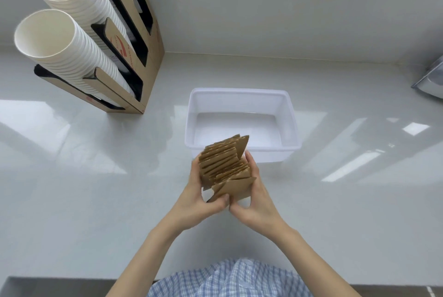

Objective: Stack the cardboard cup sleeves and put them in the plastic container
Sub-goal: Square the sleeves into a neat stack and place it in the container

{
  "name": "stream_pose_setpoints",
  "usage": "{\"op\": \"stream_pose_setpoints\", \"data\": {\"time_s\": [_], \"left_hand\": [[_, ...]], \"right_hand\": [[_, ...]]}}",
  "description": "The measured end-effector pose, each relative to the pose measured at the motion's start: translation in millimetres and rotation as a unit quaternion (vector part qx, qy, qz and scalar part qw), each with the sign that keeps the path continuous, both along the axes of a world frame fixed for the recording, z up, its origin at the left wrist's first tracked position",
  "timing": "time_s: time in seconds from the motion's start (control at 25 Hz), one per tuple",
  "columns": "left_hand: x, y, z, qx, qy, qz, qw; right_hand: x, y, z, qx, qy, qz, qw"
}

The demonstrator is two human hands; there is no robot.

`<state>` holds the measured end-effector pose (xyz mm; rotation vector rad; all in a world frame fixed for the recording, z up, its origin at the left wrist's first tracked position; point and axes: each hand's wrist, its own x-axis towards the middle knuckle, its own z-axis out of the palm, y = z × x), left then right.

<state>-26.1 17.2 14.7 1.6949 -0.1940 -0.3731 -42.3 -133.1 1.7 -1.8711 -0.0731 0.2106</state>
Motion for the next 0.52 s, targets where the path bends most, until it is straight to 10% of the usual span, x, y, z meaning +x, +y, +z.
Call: {"op": "stream_pose_setpoints", "data": {"time_s": [0.52], "left_hand": [[1, 0, -33, 0.034, 0.041, -0.002, 0.999]], "right_hand": [[-2, -2, -37, -0.050, 0.004, 0.036, 0.998]]}}
